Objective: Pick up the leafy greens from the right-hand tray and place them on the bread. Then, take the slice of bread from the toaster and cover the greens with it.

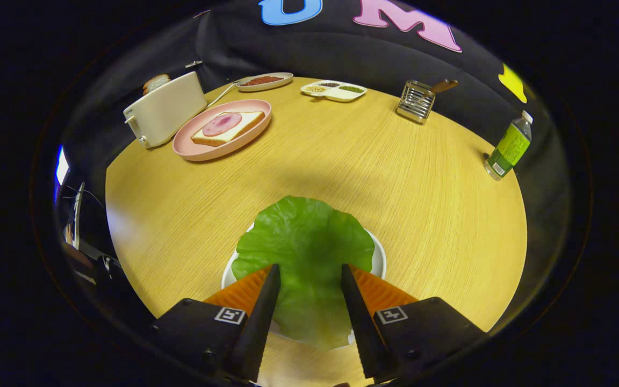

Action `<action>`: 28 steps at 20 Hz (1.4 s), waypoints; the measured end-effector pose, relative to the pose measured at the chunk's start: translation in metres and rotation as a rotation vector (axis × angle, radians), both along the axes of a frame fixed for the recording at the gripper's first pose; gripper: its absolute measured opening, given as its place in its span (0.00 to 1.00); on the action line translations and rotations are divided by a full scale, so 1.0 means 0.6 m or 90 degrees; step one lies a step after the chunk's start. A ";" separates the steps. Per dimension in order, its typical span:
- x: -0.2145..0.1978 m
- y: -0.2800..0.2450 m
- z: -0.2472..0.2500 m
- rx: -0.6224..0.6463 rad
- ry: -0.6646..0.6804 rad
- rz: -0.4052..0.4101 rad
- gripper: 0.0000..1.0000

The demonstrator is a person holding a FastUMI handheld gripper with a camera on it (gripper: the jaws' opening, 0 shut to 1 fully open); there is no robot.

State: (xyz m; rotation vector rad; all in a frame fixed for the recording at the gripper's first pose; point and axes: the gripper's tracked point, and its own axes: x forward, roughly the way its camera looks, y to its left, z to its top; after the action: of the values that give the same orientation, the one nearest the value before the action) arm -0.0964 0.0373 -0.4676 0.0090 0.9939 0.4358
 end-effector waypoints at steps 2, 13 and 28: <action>-0.007 0.005 -0.002 -0.006 0.008 0.026 0.71; -0.003 0.007 0.070 0.038 -0.016 -0.017 0.06; 0.157 0.250 0.337 0.129 -0.153 0.047 0.06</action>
State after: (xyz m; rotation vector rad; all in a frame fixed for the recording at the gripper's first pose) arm -0.0024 0.1871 -0.2657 0.0999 0.7121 0.5893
